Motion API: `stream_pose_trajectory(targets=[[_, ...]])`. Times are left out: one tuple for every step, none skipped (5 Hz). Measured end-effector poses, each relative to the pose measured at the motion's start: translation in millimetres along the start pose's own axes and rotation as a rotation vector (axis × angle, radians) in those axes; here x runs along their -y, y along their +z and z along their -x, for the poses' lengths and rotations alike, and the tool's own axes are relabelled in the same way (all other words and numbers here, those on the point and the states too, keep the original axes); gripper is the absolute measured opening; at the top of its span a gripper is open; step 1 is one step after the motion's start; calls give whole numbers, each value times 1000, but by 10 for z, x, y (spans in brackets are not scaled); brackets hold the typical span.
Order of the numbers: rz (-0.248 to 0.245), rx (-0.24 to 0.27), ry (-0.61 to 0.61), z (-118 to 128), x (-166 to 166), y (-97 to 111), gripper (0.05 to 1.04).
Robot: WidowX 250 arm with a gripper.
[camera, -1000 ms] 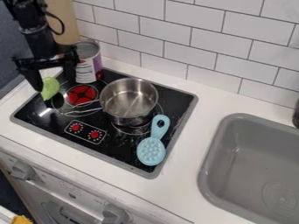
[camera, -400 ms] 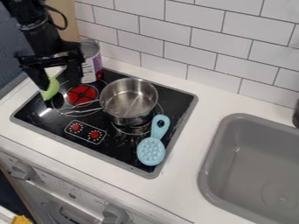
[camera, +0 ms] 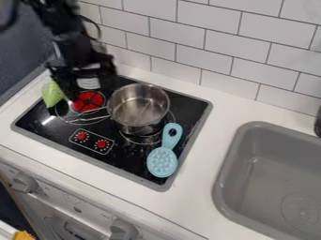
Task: Put the silver pan in the top right corner next to the stove
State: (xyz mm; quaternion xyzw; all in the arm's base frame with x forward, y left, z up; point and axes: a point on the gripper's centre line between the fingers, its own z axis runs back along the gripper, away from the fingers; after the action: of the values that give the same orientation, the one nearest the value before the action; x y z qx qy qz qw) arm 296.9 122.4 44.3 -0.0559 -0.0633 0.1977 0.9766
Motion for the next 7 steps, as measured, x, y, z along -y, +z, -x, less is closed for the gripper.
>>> stream_pose_trajectory(targets=[[-20,-28,-17,9,105,-173,1000],[-52,-52,-39,9,206,-341,1000],[-79,-59,-44,-17,221,-440,965],[-105,-21,-39,-78,178,-459,684],[-104,-11,-26,-98,107,-450,354],[-93,-32,-2,-66,-11,-428,159],[-72,-55,19,-11,-134,-352,78]])
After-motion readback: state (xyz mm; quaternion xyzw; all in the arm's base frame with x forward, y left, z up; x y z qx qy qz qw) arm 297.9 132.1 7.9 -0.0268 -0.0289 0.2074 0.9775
